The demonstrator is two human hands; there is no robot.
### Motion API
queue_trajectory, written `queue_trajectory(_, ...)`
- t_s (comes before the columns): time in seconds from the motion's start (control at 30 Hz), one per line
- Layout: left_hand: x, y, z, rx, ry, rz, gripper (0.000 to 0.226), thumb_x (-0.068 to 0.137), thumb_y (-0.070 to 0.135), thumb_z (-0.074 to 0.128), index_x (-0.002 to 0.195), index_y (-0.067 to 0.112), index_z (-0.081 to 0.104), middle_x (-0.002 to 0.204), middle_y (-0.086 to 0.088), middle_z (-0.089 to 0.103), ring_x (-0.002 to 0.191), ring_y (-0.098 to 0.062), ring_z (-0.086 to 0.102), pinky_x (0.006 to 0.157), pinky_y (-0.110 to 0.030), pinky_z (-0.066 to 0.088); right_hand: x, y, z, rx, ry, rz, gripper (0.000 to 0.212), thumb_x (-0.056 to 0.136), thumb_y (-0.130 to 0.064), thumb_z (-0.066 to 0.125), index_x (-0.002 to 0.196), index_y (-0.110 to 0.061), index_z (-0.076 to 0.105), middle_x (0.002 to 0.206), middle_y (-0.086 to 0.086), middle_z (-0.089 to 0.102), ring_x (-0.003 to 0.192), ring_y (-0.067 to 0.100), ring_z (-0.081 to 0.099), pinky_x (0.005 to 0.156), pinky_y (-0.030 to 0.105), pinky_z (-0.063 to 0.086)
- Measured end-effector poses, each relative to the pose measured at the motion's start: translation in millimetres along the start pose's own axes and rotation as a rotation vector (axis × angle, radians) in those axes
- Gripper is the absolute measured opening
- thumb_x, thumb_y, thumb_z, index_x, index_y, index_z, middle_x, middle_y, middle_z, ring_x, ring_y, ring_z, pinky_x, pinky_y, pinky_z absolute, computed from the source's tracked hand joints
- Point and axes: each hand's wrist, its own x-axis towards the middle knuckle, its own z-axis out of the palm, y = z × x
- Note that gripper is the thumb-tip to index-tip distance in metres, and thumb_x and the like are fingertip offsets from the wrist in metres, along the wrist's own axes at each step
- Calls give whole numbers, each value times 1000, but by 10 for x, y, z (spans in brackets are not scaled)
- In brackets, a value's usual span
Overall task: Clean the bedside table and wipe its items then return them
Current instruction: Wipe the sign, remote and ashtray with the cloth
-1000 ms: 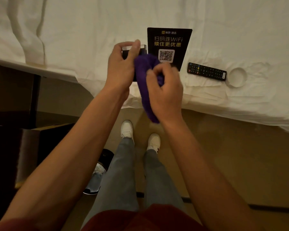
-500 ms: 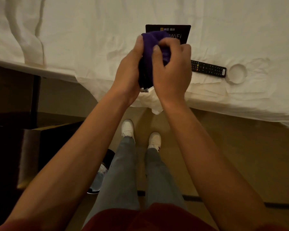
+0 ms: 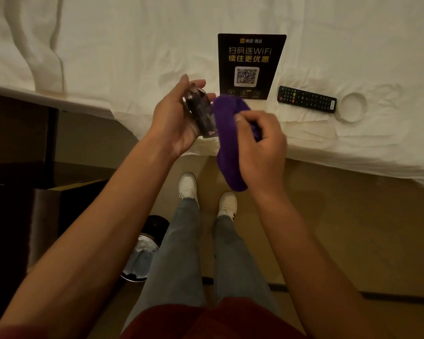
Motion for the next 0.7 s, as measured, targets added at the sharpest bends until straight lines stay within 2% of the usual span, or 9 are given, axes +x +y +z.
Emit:
queue_trajectory(0.07, -24, -27, -20, 125, -26, -7, 57, 98, 61, 51, 117, 9, 61, 101, -11, 68, 90, -28, 71, 80, -44, 60, 143, -69, -37, 29, 53, 17, 8, 100, -26, 61, 101, -21, 67, 103, 3, 66, 91, 8, 61, 81, 19, 50)
queue_trajectory(0.13, -52, -60, -13, 325, 54, 62, 61, 93, 71, 48, 107, 14, 65, 78, 0, 67, 68, -17, 65, 58, -30, 53, 321, -169, -21, 24, 66, 1, 12, 100, -28, 61, 101, -20, 70, 103, 1, 67, 91, 7, 62, 82, 19, 50)
queue_trajectory(0.23, -50, -111, 30, 495, 168, 146, 55, 103, 61, 37, 99, 15, 67, 79, -2, 67, 64, -16, 62, 47, -25, 47, 542, -307, 91, -34, 27, -56, 18, 100, -31, 62, 106, -18, 74, 104, 1, 66, 91, 4, 61, 82, 14, 48)
queue_trajectory(0.3, -16, -114, 55, 561, 194, 220, 44, 106, 46, 42, 96, 8, 63, 84, -10, 63, 65, -20, 60, 50, -30, 48, 601, -346, 179, -102, -7, -104, 18, 100, -31, 63, 106, -19, 74, 105, 3, 65, 92, 9, 61, 81, 16, 48)
queue_trajectory(0.37, 47, -81, 41, 570, 226, 284, 38, 106, 36, 47, 92, 4, 61, 84, -16, 63, 71, -26, 60, 61, -39, 54, 560, -336, 228, -162, -46, -158, 17, 99, -30, 63, 103, -17, 74, 104, 6, 64, 90, 10, 60, 77, 11, 43)
queue_trajectory(0.43, 113, 1, -28, 533, 234, 285, 36, 105, 32, 52, 99, -1, 64, 93, -20, 70, 82, -27, 67, 77, -45, 61, 429, -277, 240, -185, -99, -189, 17, 99, -29, 64, 102, -15, 73, 102, 7, 62, 86, 8, 56, 73, 8, 41)
queue_trajectory(0.47, 139, 46, -85, 502, 212, 267, 34, 104, 35, 55, 100, 3, 66, 95, -15, 73, 85, -24, 70, 79, -41, 62, 345, -227, 235, -176, -135, -185, 16, 98, -28, 65, 102, -15, 73, 101, 7, 61, 83, 7, 55, 73, 6, 40)
queue_trajectory(0.57, 199, 144, -258, 433, 164, 207, 29, 99, 40, 63, 94, 12, 68, 87, -4, 72, 81, -16, 71, 69, -30, 60, 98, -47, 219, -127, -276, -129, 13, 98, -30, 66, 101, -19, 72, 97, 2, 61, 81, 1, 53, 75, 4, 39)
queue_trajectory(0.7, 366, 231, -374, 538, 211, 259, 19, 98, 32, 67, 103, 14, 69, 94, -6, 69, 83, -18, 70, 76, -40, 63, -12, 235, 125, -31, -267, 39, 6, 99, -30, 64, 98, -29, 70, 99, -4, 66, 91, 2, 59, 81, 12, 44)
